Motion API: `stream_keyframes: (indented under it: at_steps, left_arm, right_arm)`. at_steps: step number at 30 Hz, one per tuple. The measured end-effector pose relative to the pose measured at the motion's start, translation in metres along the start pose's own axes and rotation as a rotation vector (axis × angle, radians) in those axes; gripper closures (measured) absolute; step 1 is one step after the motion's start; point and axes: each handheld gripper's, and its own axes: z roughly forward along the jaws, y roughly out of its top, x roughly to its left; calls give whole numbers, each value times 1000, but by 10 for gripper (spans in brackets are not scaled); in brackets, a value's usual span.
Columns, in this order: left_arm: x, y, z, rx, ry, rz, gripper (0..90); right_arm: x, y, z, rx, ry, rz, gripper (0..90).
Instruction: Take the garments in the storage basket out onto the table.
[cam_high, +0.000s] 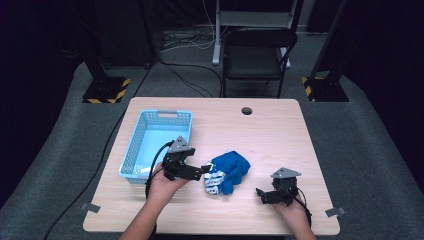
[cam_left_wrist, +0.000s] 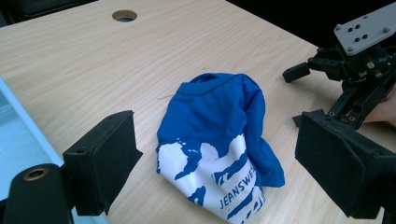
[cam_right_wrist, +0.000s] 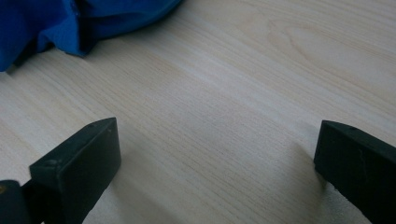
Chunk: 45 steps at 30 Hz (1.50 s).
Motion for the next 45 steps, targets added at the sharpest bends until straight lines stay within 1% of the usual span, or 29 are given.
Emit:
stream_keyframes:
  at_steps: [8, 14, 19, 26, 29, 33, 41, 45]
  left_arm:
    - [6, -5, -8, -10, 14, -25, 121]
    - [10, -8, -15, -17, 30, -27, 119]
    - [14, -10, -19, -19, 38, -39, 119]
    - [21, -15, -23, -18, 52, -56, 118]
    - [25, -18, -24, -9, 59, -61, 118]
    - [31, -24, -27, 1, 77, -76, 119]
    - [42, -34, -36, 4, 102, -104, 119]
    - [48, -39, -39, 0, 109, -129, 119]
  right_arm:
    - [0, 0, 0, 0, 0, 0, 0]
    - [0, 0, 0, 0, 0, 0, 0]
    - [0, 0, 0, 0, 0, 1, 0]
    - [0, 0, 0, 0, 0, 0, 0]
    - [0, 0, 0, -1, 0, -1, 0]
    - [0, 0, 0, -1, 0, -1, 0]
    - [0, 0, 0, 0, 0, 0, 0]
    - [0, 0, 0, 0, 0, 1, 0]
